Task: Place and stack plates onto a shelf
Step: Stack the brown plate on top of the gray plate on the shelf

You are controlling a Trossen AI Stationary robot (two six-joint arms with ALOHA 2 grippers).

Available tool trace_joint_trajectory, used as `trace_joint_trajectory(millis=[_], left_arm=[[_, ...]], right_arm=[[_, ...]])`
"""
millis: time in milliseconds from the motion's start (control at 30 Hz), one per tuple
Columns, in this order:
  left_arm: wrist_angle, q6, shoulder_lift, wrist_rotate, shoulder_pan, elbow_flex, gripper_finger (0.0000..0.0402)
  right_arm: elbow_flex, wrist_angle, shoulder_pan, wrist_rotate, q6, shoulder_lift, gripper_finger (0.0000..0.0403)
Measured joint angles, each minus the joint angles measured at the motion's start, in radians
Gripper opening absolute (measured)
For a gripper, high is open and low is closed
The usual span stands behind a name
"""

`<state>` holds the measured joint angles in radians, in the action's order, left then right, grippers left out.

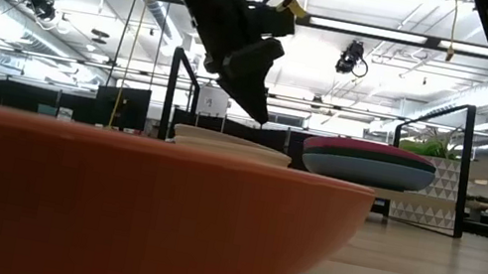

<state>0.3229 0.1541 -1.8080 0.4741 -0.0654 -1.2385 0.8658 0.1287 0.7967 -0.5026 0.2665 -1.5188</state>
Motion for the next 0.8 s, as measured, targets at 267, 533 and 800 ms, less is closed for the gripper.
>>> trace_joint_trajectory(millis=[267, 533, 800], left_arm=[[0.011, -0.02, 0.009, 0.001, -0.018, -0.012, 0.0105], [0.193, -0.067, 0.052, 0.0, -0.076, -0.203, 0.0105], [0.445, 0.011, 0.158, 0.032, -0.145, -0.243, 0.0105]], right_arm=[[0.0, 0.0, 0.0, 0.0, 0.0, 0.0, 0.0119], [-0.001, 0.005, 0.002, 0.024, 0.011, 0.0, 0.0119], [-0.01, 0.012, 0.006, 0.052, 0.049, 0.0, 0.0119]])
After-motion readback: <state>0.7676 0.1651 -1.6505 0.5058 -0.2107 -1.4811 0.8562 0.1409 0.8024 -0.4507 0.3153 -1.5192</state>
